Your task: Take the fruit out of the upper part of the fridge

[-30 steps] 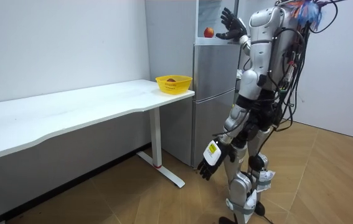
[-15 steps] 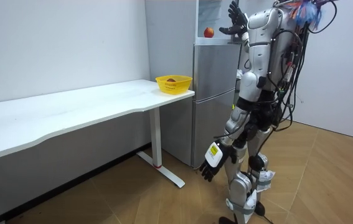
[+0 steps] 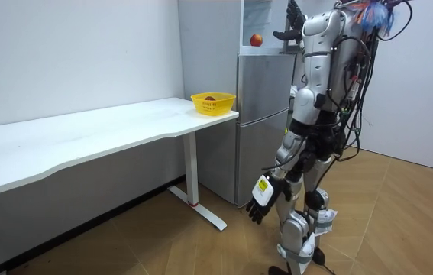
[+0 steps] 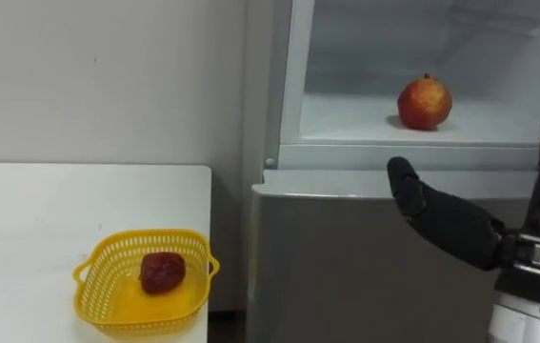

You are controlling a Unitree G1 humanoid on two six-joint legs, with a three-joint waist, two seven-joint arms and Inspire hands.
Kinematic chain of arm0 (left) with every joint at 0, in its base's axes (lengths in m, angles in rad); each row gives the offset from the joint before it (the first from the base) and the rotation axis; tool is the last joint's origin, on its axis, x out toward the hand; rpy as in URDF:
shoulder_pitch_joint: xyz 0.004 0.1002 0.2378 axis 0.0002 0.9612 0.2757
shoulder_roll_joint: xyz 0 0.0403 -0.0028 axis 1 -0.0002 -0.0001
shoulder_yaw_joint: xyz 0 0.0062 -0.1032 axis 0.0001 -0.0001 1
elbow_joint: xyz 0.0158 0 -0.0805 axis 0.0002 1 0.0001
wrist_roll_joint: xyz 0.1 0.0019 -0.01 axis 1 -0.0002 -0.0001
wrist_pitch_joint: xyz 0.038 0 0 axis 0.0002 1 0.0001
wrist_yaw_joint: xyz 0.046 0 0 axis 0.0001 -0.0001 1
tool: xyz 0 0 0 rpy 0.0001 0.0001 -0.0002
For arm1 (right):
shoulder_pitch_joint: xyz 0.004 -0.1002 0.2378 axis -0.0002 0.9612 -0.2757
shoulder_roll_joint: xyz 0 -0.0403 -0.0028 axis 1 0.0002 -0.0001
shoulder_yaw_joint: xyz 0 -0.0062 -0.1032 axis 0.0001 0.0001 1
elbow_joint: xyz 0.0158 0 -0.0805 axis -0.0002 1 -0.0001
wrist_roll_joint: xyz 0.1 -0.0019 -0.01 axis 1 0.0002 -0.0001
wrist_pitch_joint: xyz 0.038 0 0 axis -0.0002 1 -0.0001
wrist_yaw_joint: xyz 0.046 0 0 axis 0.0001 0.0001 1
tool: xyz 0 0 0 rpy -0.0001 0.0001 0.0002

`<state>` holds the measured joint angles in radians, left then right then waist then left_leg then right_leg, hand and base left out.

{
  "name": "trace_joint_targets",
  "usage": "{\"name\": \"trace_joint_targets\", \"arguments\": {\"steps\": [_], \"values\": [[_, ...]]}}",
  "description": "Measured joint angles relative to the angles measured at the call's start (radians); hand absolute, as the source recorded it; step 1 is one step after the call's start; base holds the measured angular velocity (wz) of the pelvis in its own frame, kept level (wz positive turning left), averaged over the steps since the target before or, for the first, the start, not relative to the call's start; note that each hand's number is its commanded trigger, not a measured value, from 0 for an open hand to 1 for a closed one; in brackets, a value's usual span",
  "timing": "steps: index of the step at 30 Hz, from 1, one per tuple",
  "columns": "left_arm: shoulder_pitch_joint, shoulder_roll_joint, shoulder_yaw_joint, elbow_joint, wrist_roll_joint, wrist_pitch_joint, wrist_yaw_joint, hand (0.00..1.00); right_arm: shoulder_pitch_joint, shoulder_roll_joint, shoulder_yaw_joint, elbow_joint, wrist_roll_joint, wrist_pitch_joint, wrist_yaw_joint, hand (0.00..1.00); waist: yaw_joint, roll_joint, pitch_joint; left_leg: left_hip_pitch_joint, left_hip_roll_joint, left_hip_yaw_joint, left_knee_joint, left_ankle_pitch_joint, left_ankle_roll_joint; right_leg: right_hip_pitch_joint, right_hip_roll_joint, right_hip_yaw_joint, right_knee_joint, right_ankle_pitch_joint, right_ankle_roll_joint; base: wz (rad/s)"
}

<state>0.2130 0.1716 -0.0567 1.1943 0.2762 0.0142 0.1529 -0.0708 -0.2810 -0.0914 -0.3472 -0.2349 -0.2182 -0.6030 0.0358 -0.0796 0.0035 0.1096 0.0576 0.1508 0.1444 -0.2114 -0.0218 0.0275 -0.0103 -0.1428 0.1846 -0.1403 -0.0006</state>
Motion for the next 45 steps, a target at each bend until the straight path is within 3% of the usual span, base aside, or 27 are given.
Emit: {"name": "trace_joint_targets", "arguments": {"steps": [2,6,10,13,16,23,28,33,42,45], "values": [[0.012,0.003,0.006,-0.023,0.000,0.002,-0.014,0.00,-0.051,-0.016,-0.023,0.062,0.044,-0.001,-0.006,0.00,-0.004,-0.011,0.0061,-0.002,0.000,-0.003,0.001,0.000,0.000,0.000,-0.001,-0.004,-0.001,0.000,0.000,0.04],[0.020,0.012,0.013,-0.062,0.015,0.002,-0.027,0.00,-0.105,-0.049,-0.031,0.154,0.089,0.004,-0.009,0.00,0.000,-0.029,-0.0011,-0.013,-0.001,-0.019,0.006,0.000,0.000,-0.001,-0.003,-0.023,-0.003,-0.001,-0.001,0.12],[0.024,0.015,0.031,-0.070,0.036,0.014,-0.049,0.00,-0.205,-0.077,-0.031,0.260,0.108,0.029,-0.008,0.00,0.001,-0.029,-0.0010,-0.013,-0.001,-0.027,0.007,0.000,0.000,0.003,-0.007,-0.047,-0.002,-0.001,-0.001,0.06],[0.024,0.018,0.047,-0.080,0.040,0.030,-0.061,0.00,-0.243,-0.090,-0.040,0.297,0.147,0.067,-0.006,0.00,0.001,-0.030,-0.0017,-0.014,-0.001,-0.040,0.007,0.000,0.000,0.008,-0.008,-0.064,-0.003,-0.001,-0.001,0.10],[0.024,0.018,0.053,-0.079,0.040,0.031,-0.070,0.00,-0.296,-0.113,-0.041,0.353,0.203,0.067,-0.004,0.00,0.000,-0.028,-0.0012,-0.014,-0.001,-0.043,0.008,0.000,0.000,0.010,-0.010,-0.078,-0.002,-0.001,-0.001,0.04],[0.039,0.021,0.077,-0.116,0.041,0.041,-0.082,0.00,-0.407,-0.209,-0.049,0.542,0.371,0.107,0.023,0.00,0.000,-0.039,0.0012,-0.013,-0.002,-0.058,0.016,0.000,0.000,0.025,-0.015,-0.100,-0.006,-0.003,0.000,0.08],[0.065,0.029,0.094,-0.134,0.042,0.047,-0.096,0.00,-0.430,-0.281,-0.051,0.599,0.421,0.117,0.053,0.00,-0.003,-0.048,-0.0053,-0.030,-0.004,-0.077,0.023,0.001,-0.001,0.025,-0.016,-0.119,-0.016,-0.003,0.000,0.10],[0.079,0.033,0.099,-0.164,0.045,0.051,-0.097,0.00,-0.489,-0.287,-0.049,0.720,0.509,0.145,0.104,0.00,-0.002,-0.059,-0.0065,-0.032,-0.005,-0.085,0.024,0.001,-0.001,0.026,-0.018,-0.127,-0.016,-0.003,0.000,0.05],[0.079,0.042,0.133,-0.191,0.071,0.070,-0.122,0.00,-0.516,-0.287,-0.042,0.766,0.512,0.157,0.196,0.00,0.000,-0.063,-0.0073,-0.036,-0.005,-0.091,0.025,0.001,-0.001,0.025,-0.018,-0.134,-0.015,-0.003,-0.001,0.01],[0.080,0.042,0.133,-0.192,0.079,0.073,-0.122,0.00,-0.538,-0.287,-0.039,0.776,0.508,0.180,0.222,0.00,-0.001,-0.063,-0.0073,-0.037,-0.005,-0.098,0.025,0.001,-0.001,0.025,-0.018,-0.135,-0.014,-0.003,0.000,0.00]]}}
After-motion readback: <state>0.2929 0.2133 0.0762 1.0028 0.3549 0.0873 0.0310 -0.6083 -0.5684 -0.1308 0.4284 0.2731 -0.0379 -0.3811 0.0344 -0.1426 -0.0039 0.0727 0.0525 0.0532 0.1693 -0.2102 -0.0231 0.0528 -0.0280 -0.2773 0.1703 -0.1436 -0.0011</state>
